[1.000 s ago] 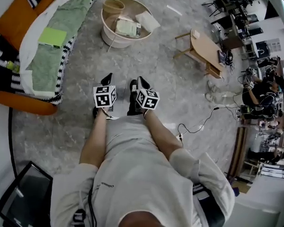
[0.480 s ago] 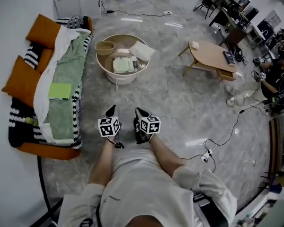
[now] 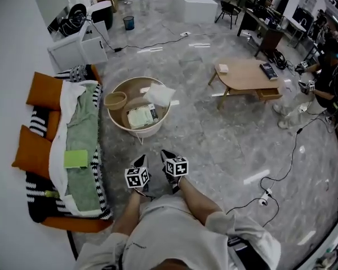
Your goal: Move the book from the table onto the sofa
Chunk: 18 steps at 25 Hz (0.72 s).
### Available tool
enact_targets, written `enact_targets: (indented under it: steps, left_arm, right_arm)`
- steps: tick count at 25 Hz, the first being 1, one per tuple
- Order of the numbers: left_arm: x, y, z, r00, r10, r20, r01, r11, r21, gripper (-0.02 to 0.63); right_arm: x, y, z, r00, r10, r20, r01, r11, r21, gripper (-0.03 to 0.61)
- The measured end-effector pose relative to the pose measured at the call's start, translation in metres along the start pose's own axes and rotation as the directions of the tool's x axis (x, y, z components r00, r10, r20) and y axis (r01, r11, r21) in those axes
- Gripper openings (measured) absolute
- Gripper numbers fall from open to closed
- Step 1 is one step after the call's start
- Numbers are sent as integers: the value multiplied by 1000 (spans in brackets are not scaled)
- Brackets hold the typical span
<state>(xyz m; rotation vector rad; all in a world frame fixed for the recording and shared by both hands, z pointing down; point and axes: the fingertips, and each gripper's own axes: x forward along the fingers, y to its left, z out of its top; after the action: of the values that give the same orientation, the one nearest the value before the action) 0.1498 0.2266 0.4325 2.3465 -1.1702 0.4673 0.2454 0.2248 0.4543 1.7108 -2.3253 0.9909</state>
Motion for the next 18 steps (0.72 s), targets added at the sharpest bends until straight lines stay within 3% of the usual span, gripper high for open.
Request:
enact_targets:
  steps: [7, 12, 15, 18]
  left_arm:
    - [66, -12, 59, 1000, -7, 13, 7, 998, 55, 9]
    - [91, -7, 57, 999, 45, -18, -45, 999, 29, 9]
    - [104, -7, 51, 996, 82, -19, -83, 996, -35, 9]
    - [116, 1, 58, 992, 121, -28, -121, 993, 5, 9]
  right_arm:
    - [19, -69, 53, 999, -29, 17, 29, 999, 31, 6]
    - [52, -74, 65, 998, 60, 23, -61, 997, 52, 6]
    - [66, -78, 72, 996, 86, 10, -86, 996, 26, 6]
    - [80, -79, 79, 993, 118, -11, -118, 993, -7, 6]
